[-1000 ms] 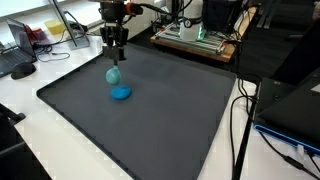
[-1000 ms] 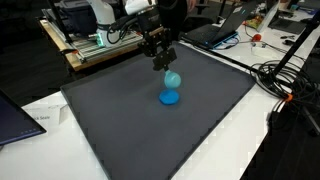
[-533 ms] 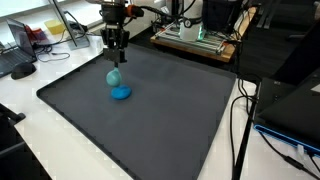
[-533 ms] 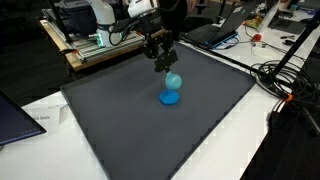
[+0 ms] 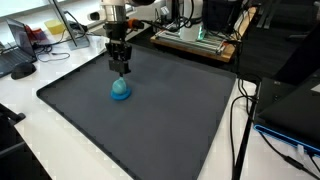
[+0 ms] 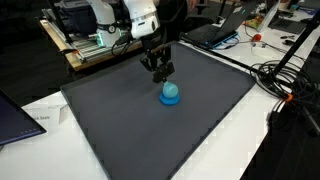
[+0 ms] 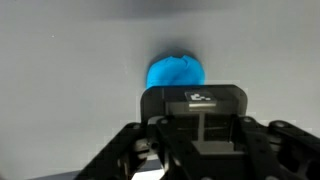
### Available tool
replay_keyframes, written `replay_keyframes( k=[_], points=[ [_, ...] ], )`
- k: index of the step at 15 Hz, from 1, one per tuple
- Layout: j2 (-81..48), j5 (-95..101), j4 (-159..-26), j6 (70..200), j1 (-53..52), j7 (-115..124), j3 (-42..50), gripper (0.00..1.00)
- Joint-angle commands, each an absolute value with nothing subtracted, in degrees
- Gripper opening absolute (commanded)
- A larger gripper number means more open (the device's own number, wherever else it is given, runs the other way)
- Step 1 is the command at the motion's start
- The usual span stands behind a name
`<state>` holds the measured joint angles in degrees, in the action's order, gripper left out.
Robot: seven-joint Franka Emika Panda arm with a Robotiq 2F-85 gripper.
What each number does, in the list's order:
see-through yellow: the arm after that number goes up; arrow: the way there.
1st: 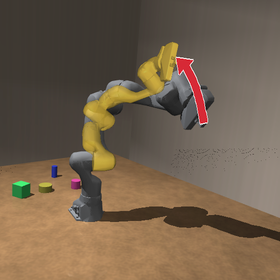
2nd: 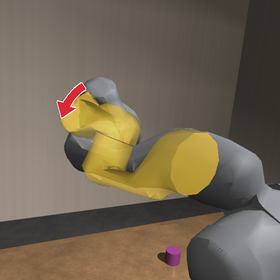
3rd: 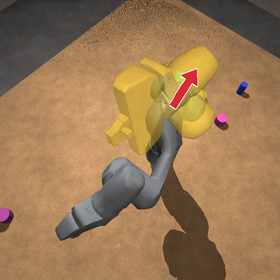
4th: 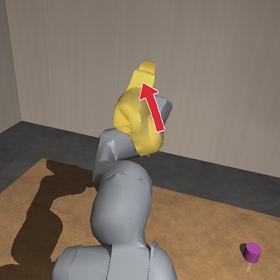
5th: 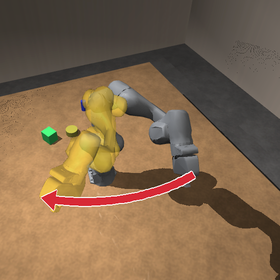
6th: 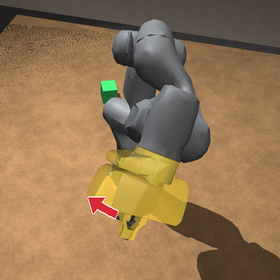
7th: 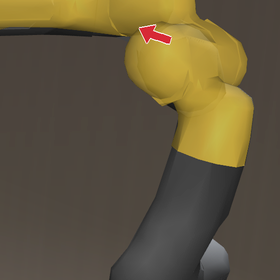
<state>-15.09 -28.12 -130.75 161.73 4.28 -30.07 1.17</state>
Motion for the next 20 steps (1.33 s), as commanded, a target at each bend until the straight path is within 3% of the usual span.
replay_keyframes(
  k=[1, 8, 20],
  points=[
    [-17.9, -19.5, -129.2, 158.1, 5.7, -23.1, 2.0, 0.22],
    [-16.0, -2.5, -126.5, 146.2, 4.0, -8.7, 4.8, 0.22],
    [-16.3, -2.6, -120.1, 126.5, 5.5, -11.7, 3.1, 0.22]
  ],
)
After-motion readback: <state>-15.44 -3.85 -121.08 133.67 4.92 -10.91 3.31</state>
